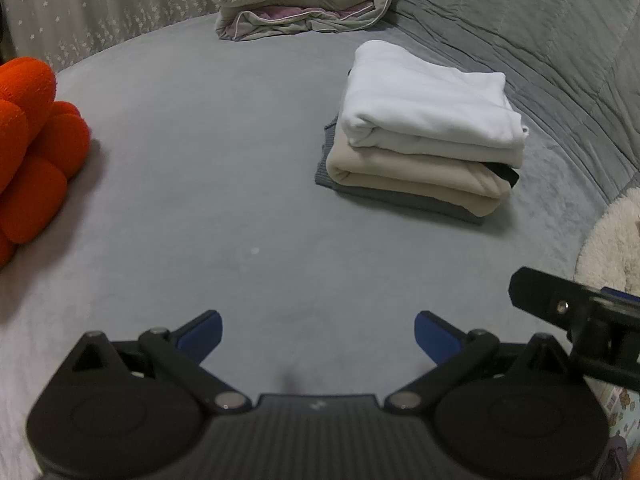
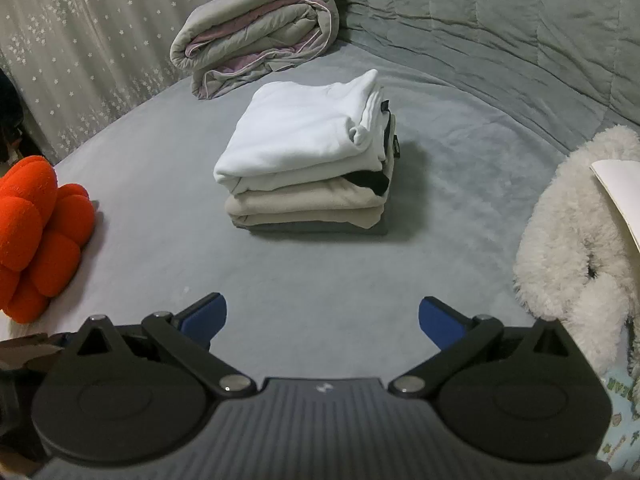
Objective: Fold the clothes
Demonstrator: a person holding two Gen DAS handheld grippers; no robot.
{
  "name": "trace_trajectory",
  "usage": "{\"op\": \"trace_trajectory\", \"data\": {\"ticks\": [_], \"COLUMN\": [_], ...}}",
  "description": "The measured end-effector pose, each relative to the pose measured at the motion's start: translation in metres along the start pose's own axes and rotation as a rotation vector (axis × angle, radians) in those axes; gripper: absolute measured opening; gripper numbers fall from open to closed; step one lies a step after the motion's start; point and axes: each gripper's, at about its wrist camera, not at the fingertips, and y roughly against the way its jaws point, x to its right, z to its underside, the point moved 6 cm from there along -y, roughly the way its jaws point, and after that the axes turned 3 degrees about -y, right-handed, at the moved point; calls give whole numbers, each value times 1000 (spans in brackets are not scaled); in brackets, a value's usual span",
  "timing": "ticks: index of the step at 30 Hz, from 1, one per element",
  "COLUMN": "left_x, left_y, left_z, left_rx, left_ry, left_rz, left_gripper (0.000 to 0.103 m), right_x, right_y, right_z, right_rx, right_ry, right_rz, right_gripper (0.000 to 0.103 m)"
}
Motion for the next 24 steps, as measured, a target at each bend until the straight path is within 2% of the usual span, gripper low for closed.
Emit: {"op": "trace_trajectory", "data": {"ticks": [24], "left_x": [-4], "left_y": [10], "left_z": [3], "left_rx": [5], "left_ry": [-15], "left_rz": [-6], "left_gripper": [102], "right_x": [-1], "right_y": [1], "right_z": [0], "right_rx": [6], "right_ry": [18], "right_rz": [25], "right_gripper": [103]}}
